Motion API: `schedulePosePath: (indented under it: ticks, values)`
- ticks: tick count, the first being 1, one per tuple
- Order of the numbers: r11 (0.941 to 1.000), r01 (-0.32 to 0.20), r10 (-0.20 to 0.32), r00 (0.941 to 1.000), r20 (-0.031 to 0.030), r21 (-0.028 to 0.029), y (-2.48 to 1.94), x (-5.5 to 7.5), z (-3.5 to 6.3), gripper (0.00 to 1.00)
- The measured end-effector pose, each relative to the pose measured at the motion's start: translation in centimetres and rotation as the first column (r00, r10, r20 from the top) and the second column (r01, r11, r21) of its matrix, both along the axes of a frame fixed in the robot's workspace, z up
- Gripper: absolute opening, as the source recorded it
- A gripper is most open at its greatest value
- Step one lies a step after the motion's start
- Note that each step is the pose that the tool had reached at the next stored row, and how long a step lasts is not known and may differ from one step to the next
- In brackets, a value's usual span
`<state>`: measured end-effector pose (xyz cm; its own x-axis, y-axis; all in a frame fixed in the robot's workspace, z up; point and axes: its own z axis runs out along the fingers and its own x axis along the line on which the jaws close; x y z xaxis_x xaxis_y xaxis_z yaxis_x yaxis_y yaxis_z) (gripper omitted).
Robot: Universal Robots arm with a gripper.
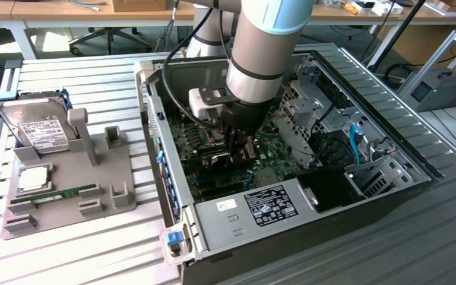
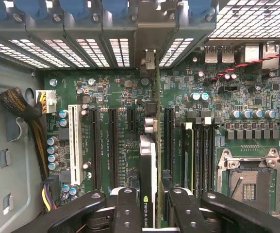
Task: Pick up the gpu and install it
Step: 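Insert the gpu into the slot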
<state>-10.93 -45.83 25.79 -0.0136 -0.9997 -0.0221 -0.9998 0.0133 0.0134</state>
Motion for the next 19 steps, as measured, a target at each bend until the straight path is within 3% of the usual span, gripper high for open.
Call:
schedulePosePath:
  ticks: [19]
  values:
    - [1.0000,0.000,0.000,1.0000,0.0001,0.0002,0.00,0.00,-0.12,0.27]
